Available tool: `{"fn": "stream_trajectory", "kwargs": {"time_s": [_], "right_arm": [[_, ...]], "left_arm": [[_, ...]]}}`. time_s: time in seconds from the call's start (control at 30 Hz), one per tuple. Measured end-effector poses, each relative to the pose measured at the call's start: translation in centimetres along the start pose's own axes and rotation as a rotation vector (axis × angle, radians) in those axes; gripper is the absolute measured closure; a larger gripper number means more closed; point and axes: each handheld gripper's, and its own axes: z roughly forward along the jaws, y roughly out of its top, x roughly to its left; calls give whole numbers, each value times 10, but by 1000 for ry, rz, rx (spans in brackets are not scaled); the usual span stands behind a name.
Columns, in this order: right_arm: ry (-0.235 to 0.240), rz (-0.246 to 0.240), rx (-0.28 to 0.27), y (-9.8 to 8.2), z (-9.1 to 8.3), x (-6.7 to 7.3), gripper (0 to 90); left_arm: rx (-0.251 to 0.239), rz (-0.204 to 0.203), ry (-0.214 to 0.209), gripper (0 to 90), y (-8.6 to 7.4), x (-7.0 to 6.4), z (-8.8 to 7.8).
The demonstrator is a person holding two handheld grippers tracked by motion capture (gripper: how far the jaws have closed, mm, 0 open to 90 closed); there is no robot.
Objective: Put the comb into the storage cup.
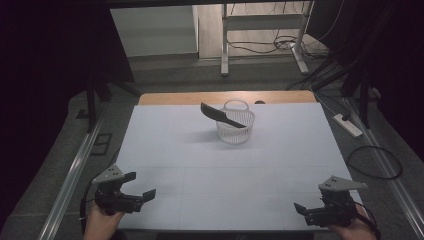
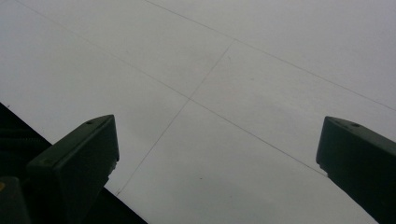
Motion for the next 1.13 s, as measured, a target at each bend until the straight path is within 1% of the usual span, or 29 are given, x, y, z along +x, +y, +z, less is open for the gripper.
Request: {"fn": "stream_trajectory", "kwargs": {"time_s": [0.43, 0.63, 0.87, 1.0, 1.13], "right_arm": [[-4, 3, 3, 0, 0, 0, 0], [-6, 5, 3, 0, 0, 0, 0], [-8, 6, 4, 0, 0, 0, 0], [-10, 7, 4, 0, 0, 0, 0], [-12, 3, 5, 0, 0, 0, 0]], "left_arm": [[16, -4, 26, 0, -10, -3, -8], [13, -4, 44, 0, -12, -5, -11], [39, 7, 73, 0, -12, -9, -11], [55, 13, 81, 3, -12, -10, -10], [53, 5, 79, 4, -12, -9, -10]]}}
